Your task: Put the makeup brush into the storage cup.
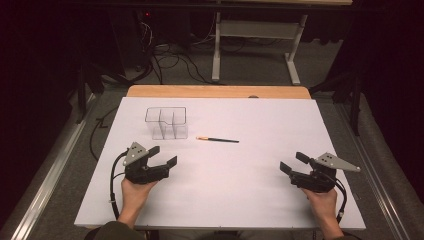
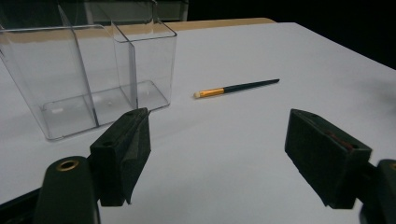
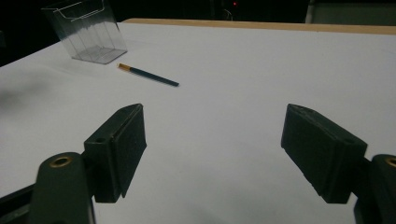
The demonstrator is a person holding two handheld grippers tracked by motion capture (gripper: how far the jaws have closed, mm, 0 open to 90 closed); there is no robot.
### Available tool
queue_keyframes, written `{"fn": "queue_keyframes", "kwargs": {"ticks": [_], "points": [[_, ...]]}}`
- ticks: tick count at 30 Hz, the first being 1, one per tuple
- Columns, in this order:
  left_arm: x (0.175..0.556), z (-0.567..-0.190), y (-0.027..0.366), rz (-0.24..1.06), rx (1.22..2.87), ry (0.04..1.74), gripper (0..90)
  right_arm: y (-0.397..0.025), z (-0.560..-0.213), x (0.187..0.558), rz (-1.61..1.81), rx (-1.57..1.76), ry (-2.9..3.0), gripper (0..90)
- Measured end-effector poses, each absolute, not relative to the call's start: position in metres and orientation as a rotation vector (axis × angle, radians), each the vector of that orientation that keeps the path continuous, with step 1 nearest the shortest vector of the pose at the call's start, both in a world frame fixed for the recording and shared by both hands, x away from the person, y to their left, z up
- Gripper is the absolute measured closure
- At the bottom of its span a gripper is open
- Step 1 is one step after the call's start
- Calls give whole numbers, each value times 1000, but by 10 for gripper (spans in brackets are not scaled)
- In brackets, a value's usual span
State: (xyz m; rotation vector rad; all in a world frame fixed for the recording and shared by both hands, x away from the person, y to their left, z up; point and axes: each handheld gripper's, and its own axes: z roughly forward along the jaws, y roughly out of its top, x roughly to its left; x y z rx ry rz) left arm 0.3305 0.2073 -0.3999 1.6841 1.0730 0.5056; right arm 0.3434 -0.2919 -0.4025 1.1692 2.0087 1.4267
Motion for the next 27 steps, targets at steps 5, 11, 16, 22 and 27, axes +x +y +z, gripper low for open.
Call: {"fn": "queue_keyframes", "kwargs": {"ticks": [5,11,16,22,27], "points": [[330,-400,207,505,1684,1076,229,-292,-403,344,1422,1167,2012,240],[329,-400,209,506,1673,1076,230,-290,-402,342,1409,1161,2010,240],[329,-400,208,503,1678,1073,230,-293,-402,343,1421,1182,1997,239],[329,-400,206,504,1683,1071,230,-293,-401,341,1424,1180,1992,239],[328,-400,207,502,1683,1072,230,-292,-401,340,1418,1175,1995,239]]}}
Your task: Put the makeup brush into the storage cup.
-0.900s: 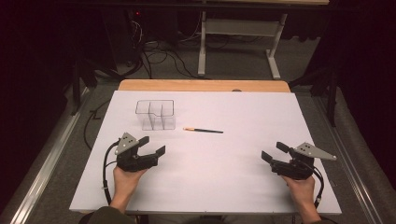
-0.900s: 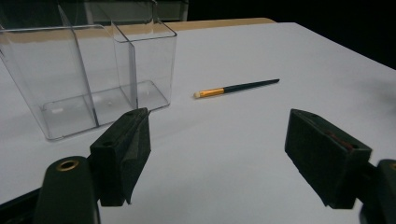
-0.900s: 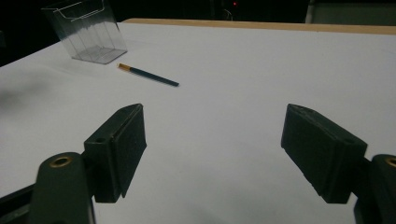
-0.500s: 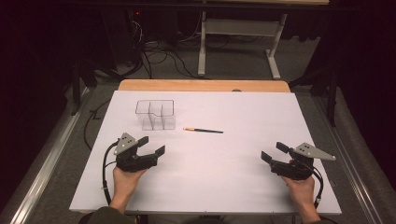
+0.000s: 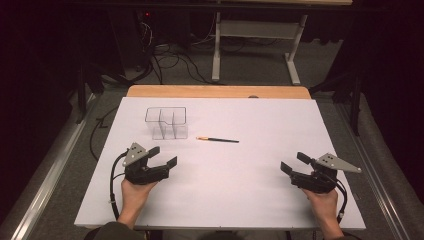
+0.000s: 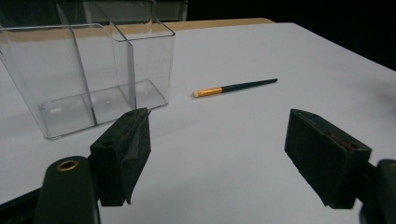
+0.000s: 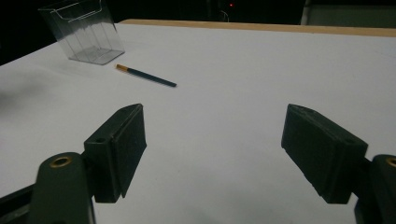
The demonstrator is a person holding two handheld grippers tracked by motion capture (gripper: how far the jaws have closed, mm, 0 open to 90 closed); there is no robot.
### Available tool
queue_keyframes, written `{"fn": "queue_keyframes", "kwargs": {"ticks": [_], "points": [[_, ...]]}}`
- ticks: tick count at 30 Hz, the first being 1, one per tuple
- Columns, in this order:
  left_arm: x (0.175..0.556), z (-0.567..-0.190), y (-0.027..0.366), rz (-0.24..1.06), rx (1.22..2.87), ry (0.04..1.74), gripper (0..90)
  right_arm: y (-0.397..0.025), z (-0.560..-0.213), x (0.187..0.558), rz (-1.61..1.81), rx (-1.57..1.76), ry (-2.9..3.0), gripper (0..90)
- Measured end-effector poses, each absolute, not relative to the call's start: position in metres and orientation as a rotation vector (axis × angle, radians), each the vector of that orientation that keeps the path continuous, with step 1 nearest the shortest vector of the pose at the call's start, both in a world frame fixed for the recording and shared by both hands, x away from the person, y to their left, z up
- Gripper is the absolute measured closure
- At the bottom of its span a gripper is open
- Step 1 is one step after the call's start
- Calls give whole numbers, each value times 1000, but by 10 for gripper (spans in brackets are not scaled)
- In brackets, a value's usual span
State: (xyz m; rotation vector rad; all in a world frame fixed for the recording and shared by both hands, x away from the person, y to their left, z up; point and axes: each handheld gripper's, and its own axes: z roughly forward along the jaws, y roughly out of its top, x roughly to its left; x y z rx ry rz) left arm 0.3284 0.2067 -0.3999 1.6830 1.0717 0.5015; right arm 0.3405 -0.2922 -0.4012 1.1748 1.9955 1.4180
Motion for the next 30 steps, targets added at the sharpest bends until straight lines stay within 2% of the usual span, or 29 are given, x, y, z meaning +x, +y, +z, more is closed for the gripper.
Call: {"fn": "queue_keyframes", "kwargs": {"ticks": [30], "points": [[327,-400,202,500,1700,1060,230,-277,-388,332,1441,1100,2021,236]]}}
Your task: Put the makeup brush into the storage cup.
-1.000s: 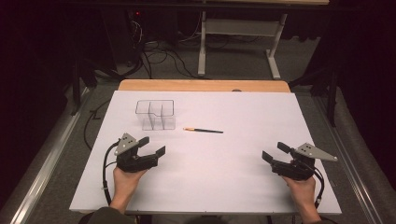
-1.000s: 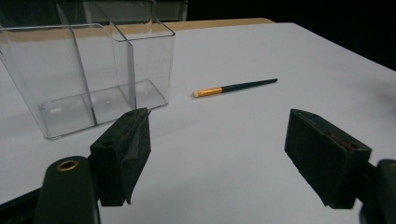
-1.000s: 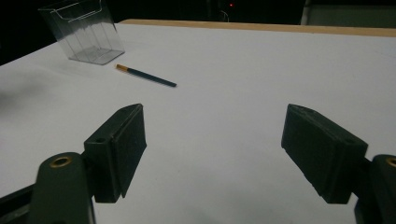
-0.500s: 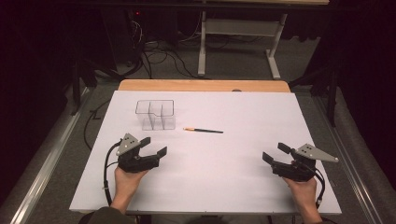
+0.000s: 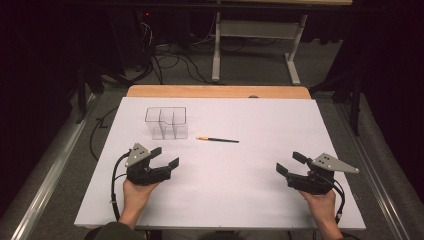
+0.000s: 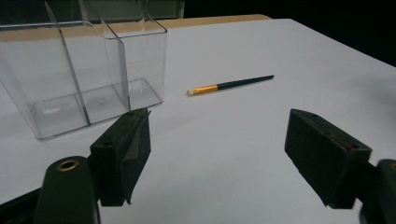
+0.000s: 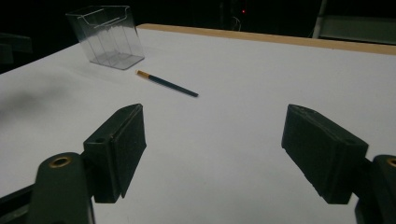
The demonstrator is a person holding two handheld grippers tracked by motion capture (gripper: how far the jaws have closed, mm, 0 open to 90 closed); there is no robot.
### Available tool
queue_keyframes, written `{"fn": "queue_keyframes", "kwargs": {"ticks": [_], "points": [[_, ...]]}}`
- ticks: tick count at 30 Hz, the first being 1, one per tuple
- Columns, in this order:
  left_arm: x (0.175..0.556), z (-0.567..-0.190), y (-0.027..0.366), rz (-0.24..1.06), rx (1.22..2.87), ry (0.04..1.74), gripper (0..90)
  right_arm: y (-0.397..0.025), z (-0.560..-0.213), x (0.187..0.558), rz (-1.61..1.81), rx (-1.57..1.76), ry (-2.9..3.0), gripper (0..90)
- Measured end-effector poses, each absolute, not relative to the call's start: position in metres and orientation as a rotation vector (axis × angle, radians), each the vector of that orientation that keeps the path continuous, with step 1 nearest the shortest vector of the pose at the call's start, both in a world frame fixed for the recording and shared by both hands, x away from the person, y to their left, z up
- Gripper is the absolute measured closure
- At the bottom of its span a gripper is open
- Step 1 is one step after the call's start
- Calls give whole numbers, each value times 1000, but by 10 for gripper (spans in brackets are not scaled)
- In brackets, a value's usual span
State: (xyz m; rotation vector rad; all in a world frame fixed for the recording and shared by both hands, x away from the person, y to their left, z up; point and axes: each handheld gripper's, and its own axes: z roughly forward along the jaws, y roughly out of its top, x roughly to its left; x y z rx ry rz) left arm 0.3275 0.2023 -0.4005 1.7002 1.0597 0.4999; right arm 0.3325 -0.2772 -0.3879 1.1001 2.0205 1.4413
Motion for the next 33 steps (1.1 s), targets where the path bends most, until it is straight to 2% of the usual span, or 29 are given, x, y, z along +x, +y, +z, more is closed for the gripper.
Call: {"fn": "queue_keyframes", "kwargs": {"ticks": [33], "points": [[325,-401,205,498,1687,1070,230,-237,-368,361,1483,1013,2076,236]]}}
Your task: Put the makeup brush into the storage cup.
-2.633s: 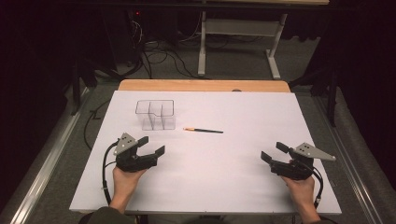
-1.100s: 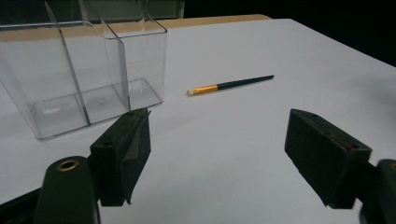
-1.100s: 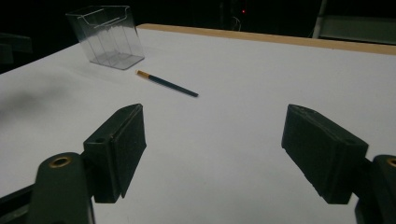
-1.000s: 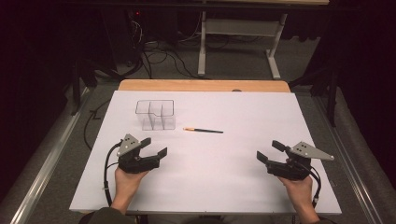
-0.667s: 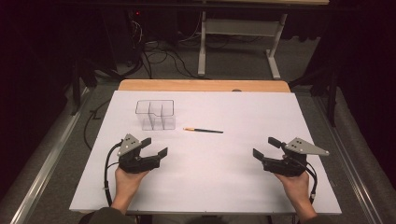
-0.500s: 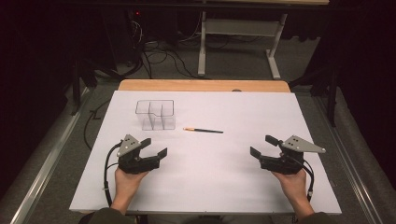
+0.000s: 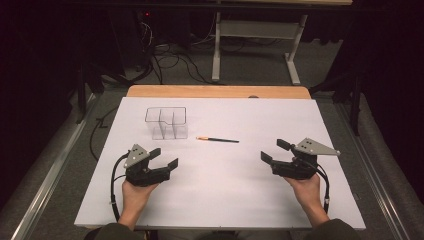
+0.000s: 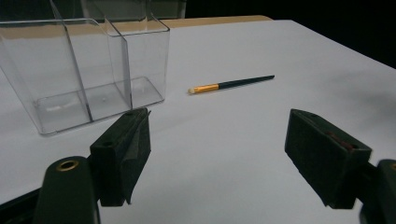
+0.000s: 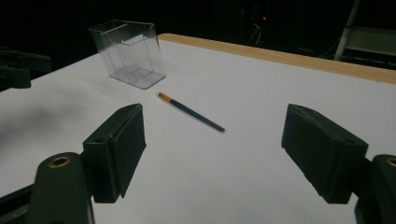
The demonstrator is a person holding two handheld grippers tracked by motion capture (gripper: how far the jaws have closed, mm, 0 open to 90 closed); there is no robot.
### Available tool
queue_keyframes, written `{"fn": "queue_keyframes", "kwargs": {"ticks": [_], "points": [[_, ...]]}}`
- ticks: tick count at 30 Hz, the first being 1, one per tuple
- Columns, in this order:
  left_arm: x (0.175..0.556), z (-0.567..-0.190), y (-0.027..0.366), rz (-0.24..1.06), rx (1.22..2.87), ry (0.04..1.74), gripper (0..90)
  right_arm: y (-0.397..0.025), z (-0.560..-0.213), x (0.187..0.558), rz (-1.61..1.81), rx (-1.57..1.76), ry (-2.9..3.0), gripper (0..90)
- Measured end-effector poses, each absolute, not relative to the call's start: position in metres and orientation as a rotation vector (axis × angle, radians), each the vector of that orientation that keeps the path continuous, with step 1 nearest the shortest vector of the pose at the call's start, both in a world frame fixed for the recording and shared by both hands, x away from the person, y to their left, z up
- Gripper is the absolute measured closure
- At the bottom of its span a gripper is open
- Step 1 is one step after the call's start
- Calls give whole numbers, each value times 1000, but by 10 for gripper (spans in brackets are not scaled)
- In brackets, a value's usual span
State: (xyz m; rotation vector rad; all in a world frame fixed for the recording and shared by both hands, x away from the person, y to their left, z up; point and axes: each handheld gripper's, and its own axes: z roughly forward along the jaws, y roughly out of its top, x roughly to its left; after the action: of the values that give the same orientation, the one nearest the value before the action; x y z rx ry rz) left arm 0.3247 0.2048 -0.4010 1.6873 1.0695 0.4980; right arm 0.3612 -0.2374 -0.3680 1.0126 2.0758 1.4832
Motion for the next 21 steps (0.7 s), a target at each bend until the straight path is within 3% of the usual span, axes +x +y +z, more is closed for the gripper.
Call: {"fn": "queue_keyframes", "kwargs": {"ticks": [21], "points": [[327,-402,202,487,1693,1065,231,-211,-353,378,1480,962,2121,247]]}}
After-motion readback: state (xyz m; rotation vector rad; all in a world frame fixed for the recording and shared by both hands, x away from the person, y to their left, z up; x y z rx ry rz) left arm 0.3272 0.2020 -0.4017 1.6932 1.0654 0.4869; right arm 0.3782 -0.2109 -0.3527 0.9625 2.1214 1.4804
